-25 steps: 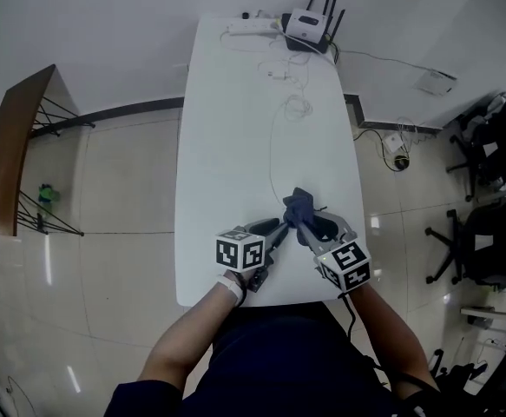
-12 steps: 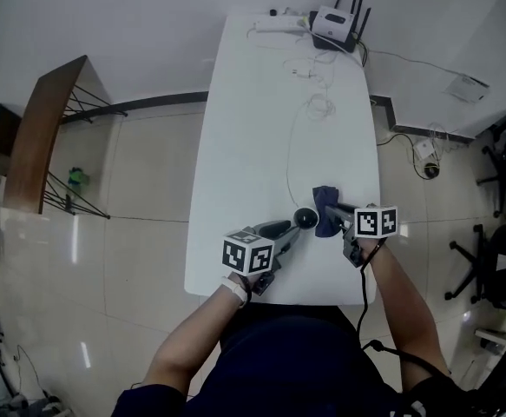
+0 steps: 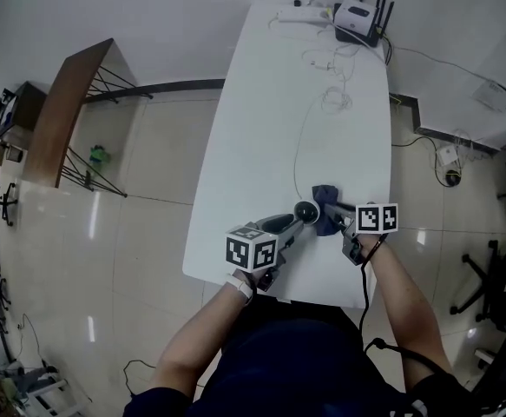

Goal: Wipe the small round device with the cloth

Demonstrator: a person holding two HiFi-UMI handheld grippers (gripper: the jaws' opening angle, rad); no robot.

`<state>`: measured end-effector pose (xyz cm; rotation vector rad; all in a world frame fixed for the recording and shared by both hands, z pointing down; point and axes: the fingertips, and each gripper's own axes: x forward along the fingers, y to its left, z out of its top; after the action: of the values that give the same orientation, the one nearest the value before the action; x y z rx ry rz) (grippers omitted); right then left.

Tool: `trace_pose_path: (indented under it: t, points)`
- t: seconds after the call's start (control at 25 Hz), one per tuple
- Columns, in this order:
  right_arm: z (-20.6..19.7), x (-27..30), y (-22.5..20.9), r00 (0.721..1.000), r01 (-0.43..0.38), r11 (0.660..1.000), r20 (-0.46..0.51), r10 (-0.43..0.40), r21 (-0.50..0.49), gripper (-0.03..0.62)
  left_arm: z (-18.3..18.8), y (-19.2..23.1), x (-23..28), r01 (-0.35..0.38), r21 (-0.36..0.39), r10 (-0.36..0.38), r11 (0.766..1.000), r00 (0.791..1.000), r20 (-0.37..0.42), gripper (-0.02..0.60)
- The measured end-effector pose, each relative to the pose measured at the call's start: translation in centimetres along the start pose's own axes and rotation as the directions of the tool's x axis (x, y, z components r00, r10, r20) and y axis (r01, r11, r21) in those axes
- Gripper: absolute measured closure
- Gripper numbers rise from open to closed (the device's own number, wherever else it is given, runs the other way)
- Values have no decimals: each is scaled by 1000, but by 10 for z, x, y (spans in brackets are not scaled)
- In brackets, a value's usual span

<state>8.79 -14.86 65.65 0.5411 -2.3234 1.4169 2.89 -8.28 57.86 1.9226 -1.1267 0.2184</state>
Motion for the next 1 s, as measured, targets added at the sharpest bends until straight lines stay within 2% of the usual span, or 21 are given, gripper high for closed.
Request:
trace_pose_path:
  t: [0.2, 0.36, 0.44, 0.6, 0.64, 0.72, 0.8, 0.92, 0.96, 1.0]
  points:
    - [14, -10, 26, 999, -2, 999, 47, 4, -34, 516, -5, 3, 0, 36, 1, -36, 999, 999, -14, 463]
    - [28, -23, 48, 995, 59, 990, 87, -48, -127, 516, -1, 6, -2, 74, 10, -74, 997, 997, -20, 463]
    - [31, -26, 61, 991, 117, 967, 95, -98, -226, 516, 0, 10, -4, 93, 10, -93, 996, 995, -27, 463]
    - [27, -23, 93, 983, 182, 896, 102, -154, -406, 516, 1, 14, -6, 140, 27, -138, 990, 989, -53, 463]
    - [25, -23, 98, 980, 201, 868, 99, -175, -455, 516, 3, 15, -7, 145, 34, -143, 989, 988, -58, 464]
    - [19, -20, 106, 969, 238, 787, 89, -229, -570, 516, 4, 16, -7, 156, 44, -153, 987, 986, -70, 463]
    - [11, -17, 114, 957, 255, 684, 78, -280, -683, 516, 3, 16, -6, 169, 47, -165, 984, 983, -81, 463]
    - [-2, -9, 131, 941, 227, 527, 46, -334, -819, 516, -1, 15, -2, 189, 45, -184, 981, 978, -93, 466]
    - [-5, -8, 135, 936, 216, 478, 40, -350, -851, 516, -2, 15, -1, 186, 48, -181, 981, 979, -95, 473]
    - [-5, -9, 137, 932, 213, 446, 45, -359, -869, 516, -2, 15, -1, 177, 50, -172, 983, 981, -95, 477]
